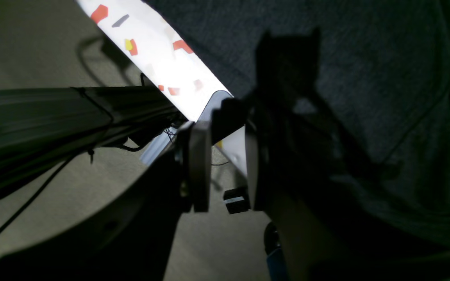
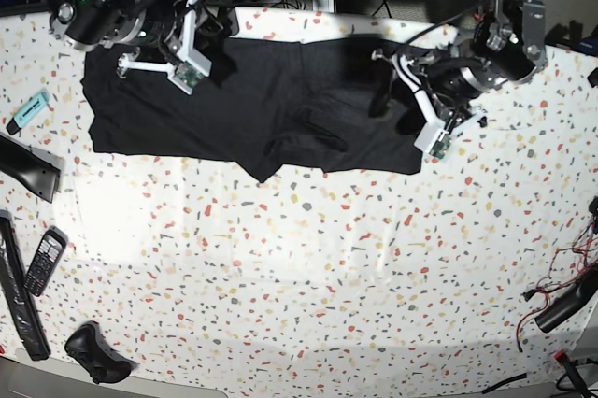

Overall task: Fold the T-shirt properly
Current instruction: 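Fold the held end inward over the strip with the left gripper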

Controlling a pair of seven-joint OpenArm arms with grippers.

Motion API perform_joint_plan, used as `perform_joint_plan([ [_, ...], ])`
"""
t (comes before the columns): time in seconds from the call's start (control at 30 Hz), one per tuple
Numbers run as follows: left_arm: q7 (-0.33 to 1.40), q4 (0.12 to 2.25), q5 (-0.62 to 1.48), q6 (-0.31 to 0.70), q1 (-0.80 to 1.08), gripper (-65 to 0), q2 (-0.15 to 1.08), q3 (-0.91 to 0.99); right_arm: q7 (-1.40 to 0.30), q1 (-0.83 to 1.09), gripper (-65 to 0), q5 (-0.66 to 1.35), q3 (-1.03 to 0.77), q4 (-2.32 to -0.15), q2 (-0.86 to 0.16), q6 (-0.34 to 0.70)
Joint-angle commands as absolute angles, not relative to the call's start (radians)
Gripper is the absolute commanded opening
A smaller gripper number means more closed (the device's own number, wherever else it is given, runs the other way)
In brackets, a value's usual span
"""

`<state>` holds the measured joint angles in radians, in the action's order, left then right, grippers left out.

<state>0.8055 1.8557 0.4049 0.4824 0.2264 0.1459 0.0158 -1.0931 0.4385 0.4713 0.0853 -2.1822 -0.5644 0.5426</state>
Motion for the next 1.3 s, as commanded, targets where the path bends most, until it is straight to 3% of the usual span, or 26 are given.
perform_joint_plan([
  [0.0, 0.785, 1.869, 0.41, 0.482, 0.221, -36.9, 0.15, 0.018, -1.082, 0.436, -50.1, 0.48, 0.078, -2.2, -0.574, 0.546],
  [0.1, 0.801, 1.845, 0.409, 0.416, 0.221, -36.9, 0.149, 0.018, -1.083, 0.436, -50.1, 0.48, 0.078, -2.2, -0.574, 0.546],
  [0.53, 0.798, 1.812, 0.389, 0.404, 0.213, -36.9, 0.15, -0.231, -1.086, 0.435, -50.1, 0.479, 0.078, -2.2, -0.574, 0.546],
  [0.77, 0.975, 1.813, 0.617, 0.584, 0.212, -36.9, 0.15, -0.336, -1.085, 0.435, -50.1, 0.479, 0.078, -2.2, -0.574, 0.546],
  [0.93, 0.996, 1.813, 0.713, 0.606, 0.17, -36.9, 0.151, -0.339, -1.078, 0.435, -50.1, 0.472, 0.078, -2.2, -0.574, 0.546],
  [1.07, 0.964, 1.813, 0.672, 0.53, 0.088, -36.9, 0.15, -0.339, -1.078, 0.435, -50.1, 0.472, 0.078, -2.2, -0.574, 0.546],
  [1.17, 0.876, 1.812, 0.467, 0.429, 0.058, -37.1, 0.148, -0.34, -1.078, 0.435, -50.1, 0.472, 0.078, -2.2, -0.574, 0.546],
  [1.27, 0.855, 1.808, 0.361, 0.407, 0.064, -37.1, 0.147, -0.342, -1.076, 0.435, -50.1, 0.472, 0.078, -2.2, -0.574, 0.546],
])
